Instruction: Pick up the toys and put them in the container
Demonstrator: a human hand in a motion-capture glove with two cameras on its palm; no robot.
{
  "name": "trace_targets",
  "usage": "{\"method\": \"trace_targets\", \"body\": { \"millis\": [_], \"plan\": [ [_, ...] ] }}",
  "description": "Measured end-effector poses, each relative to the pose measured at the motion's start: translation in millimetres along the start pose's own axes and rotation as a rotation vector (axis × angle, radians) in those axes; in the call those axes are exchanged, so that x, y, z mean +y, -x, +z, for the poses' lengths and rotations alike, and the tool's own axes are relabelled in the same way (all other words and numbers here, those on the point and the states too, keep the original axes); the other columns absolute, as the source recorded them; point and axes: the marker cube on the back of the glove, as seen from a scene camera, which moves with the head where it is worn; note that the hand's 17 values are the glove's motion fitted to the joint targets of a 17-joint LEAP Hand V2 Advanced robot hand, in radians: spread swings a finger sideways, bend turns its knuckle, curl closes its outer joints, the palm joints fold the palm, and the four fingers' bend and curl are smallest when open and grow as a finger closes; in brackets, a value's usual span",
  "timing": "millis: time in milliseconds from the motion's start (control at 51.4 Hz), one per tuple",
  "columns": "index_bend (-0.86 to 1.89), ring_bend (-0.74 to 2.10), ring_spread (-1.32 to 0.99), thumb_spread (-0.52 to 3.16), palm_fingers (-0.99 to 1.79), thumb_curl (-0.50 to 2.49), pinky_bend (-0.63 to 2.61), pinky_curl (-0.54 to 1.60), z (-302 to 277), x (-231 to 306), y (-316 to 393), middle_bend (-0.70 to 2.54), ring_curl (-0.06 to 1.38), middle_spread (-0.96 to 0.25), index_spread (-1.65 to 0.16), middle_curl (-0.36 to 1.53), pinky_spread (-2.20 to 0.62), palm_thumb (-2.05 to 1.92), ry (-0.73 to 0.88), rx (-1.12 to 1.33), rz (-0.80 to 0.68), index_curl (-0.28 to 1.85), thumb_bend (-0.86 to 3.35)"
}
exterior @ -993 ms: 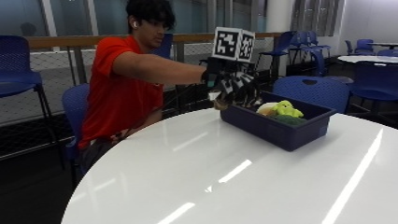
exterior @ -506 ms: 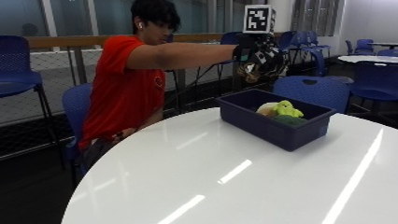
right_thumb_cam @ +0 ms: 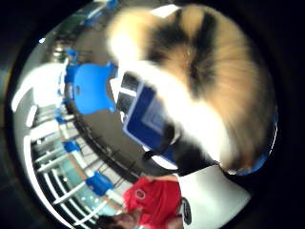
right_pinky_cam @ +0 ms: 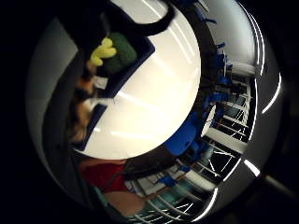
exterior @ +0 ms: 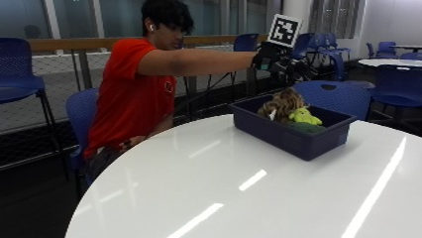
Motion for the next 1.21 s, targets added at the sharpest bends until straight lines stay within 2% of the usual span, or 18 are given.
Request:
{"method": "trace_targets", "body": {
  "millis": [39, 78, 195, 292, 331, 370, 428, 584, 856, 1207],
  "plan": [
    [0.08, 0.75, -0.39, 0.91, -0.14, 0.86, 1.1, 0.5, 0, 3, -1, 0.19, 0.6, -0.32, -0.38, 0.6, -0.3, 0.29, -0.029, -0.009, -0.053, 0.2, -0.11],
    [0.06, 0.64, -0.34, 0.97, -0.21, 0.81, 1.09, 0.46, 0, 4, -4, 0.18, 0.55, -0.28, -0.36, 0.57, -0.23, 0.22, -0.059, -0.003, -0.041, 0.17, -0.09],
    [0.1, 0.47, -0.23, 1.08, -0.22, 0.68, 1.02, 0.4, 1, 6, -18, 0.15, 0.44, -0.2, -0.33, 0.51, -0.1, 0.08, -0.061, -0.001, 0.115, 0.16, -0.06],
    [0.13, 0.42, -0.16, 1.12, -0.19, 0.61, 0.96, 0.37, 5, 17, -25, 0.15, 0.41, -0.16, -0.32, 0.48, -0.03, 0.01, -0.05, 0.0, -0.007, 0.17, -0.05],
    [0.11, 0.42, -0.15, 1.14, -0.19, 0.59, 0.96, 0.37, 7, 19, -30, 0.14, 0.4, -0.15, -0.32, 0.46, -0.02, 0.01, -0.052, 0.021, 0.006, 0.17, -0.03],
    [0.13, 0.39, -0.13, 1.15, -0.18, 0.56, 0.94, 0.36, 11, 20, -38, 0.14, 0.4, -0.14, -0.32, 0.45, 0.0, -0.02, -0.052, 0.03, 0.083, 0.17, -0.04],
    [0.14, 0.38, -0.11, 1.16, -0.16, 0.52, 0.92, 0.35, 20, 26, -51, 0.14, 0.39, -0.13, -0.32, 0.43, 0.02, -0.02, -0.044, 0.023, 0.176, 0.18, -0.04],
    [0.14, 0.35, -0.08, 1.18, -0.14, 0.46, 0.88, 0.33, 47, 46, -85, 0.14, 0.38, -0.11, -0.32, 0.39, 0.04, -0.03, -0.012, 0.047, 0.231, 0.2, -0.04],
    [0.14, 0.33, -0.07, 1.21, -0.11, 0.38, 0.85, 0.32, 136, 129, -149, 0.16, 0.37, -0.1, -0.33, 0.35, 0.06, -0.01, 0.054, 0.059, 0.196, 0.22, -0.02],
    [0.18, 0.38, -0.12, 1.3, 0.02, 0.35, 0.82, 0.31, 231, 231, -211, 0.19, 0.38, -0.12, -0.36, 0.34, 0.06, 0.04, 0.047, -0.043, 0.325, 0.26, -0.01]
  ]
}}
